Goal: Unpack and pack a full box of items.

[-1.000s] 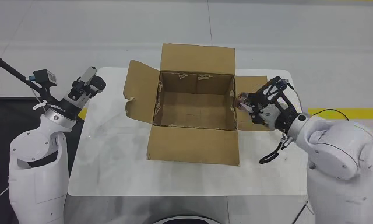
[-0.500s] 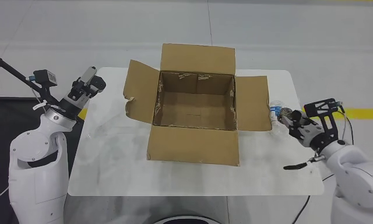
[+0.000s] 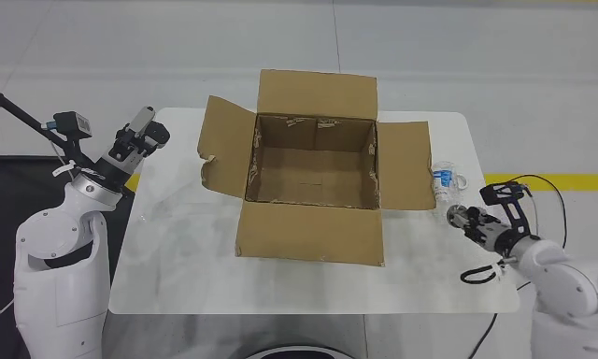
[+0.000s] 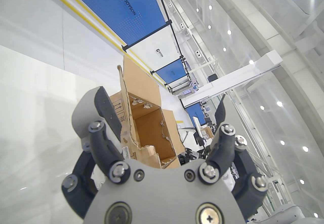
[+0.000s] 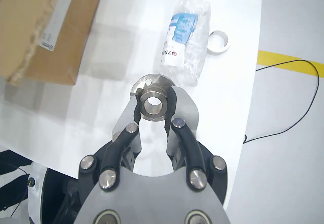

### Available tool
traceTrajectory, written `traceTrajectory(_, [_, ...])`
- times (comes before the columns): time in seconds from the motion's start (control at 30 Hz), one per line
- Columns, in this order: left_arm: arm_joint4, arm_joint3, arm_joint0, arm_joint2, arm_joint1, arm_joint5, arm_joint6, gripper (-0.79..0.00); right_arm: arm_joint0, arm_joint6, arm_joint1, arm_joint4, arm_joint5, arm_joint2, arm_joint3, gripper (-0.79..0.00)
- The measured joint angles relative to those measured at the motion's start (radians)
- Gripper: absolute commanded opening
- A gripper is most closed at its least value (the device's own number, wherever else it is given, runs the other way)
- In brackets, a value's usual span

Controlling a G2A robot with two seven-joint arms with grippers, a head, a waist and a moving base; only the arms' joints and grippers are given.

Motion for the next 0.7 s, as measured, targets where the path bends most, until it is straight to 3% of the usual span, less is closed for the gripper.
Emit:
traceTrajectory(0.3, [0.000,0.000,0.000,0.000,0.000,0.000,0.000,0.000,0.019,-0.040,0.015,-0.008,-0.065,-0.055,0.143,-0.785])
traceTrajectory(0.7, [0.000,0.000,0.000,0.000,0.000,0.000,0.000,0.000,-0.041,-0.106,0.031,-0.023,-0.094,-0.067,0.138,-0.785])
